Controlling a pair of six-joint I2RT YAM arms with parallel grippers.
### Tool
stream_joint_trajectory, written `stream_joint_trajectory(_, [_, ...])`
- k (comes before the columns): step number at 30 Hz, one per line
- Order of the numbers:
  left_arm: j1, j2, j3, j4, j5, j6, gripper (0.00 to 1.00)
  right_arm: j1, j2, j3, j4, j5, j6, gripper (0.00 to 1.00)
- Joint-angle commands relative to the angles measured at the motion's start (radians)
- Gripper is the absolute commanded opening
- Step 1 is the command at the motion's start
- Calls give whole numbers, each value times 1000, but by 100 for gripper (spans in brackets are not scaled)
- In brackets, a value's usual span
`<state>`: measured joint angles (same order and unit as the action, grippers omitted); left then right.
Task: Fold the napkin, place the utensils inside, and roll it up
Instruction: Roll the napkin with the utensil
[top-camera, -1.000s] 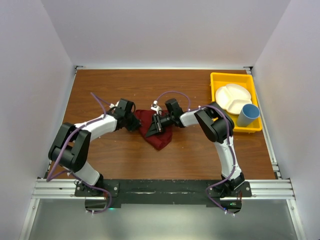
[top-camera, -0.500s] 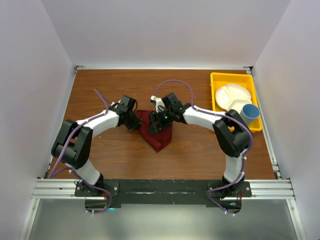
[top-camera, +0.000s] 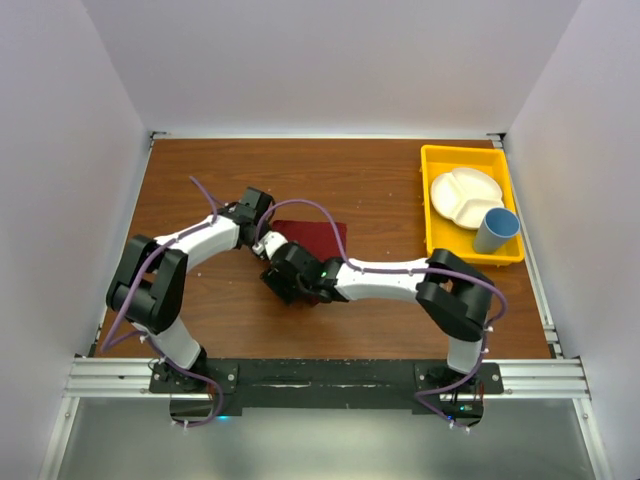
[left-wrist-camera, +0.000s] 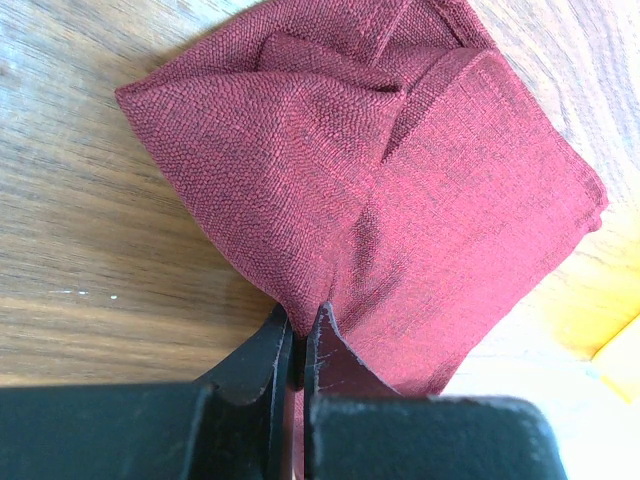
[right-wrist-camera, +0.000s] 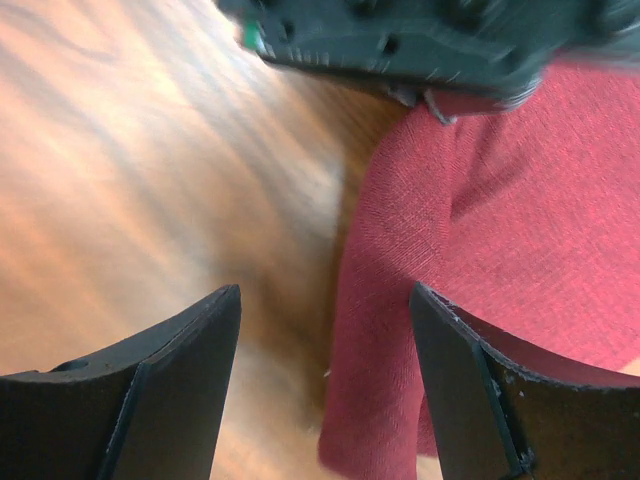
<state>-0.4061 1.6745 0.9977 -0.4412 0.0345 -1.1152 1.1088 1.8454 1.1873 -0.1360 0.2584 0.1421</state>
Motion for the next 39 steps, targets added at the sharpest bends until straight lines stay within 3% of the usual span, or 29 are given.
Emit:
stream_joint_trajectory(1, [0,36,10,-93,21,20,0,31,54,28,61,245,-62,72])
stream_joint_trajectory(15, [0,42,-14,-77,56,20,0,37,179,47,131,380,-113,62])
stream_joint_trajectory(17, [0,42,-14,-71,56,37,0,36,186,48,131,364,-113,49])
stream_joint_trajectory(18, [1,41,-14,-67,58,47,0,33,187,44,131,357,-107,36])
stream_joint_trajectory(20, [6,24,-21,-27,41,96,0,17,184,35,125,306,-90,23])
stream_joint_trajectory(21, [6,-20,-51,-1,25,109,7,10,176,29,122,288,-73,12])
stream_joint_trajectory(23, [6,-90,-131,96,-22,130,28,-13,160,3,128,239,-58,5])
stream_joint_trajectory(24, [9,-151,-155,128,-31,144,43,-24,143,-5,128,179,-41,2])
stream_joint_trajectory(26, [18,-197,-180,165,-77,178,52,-70,127,-18,118,93,-24,0])
stream_joint_trajectory(27, [21,-231,-183,168,-87,193,57,-90,123,-25,119,-33,-9,0])
stream_joint_trajectory(30, [32,-298,-189,167,-134,236,62,-194,92,-63,157,-255,43,0])
stream_joint_trajectory(34, [32,-395,-235,196,-173,238,64,-316,124,-49,156,-711,120,0])
stream_joint_trajectory(39, [32,-395,-278,231,-96,201,70,-446,280,-25,271,-1128,349,0])
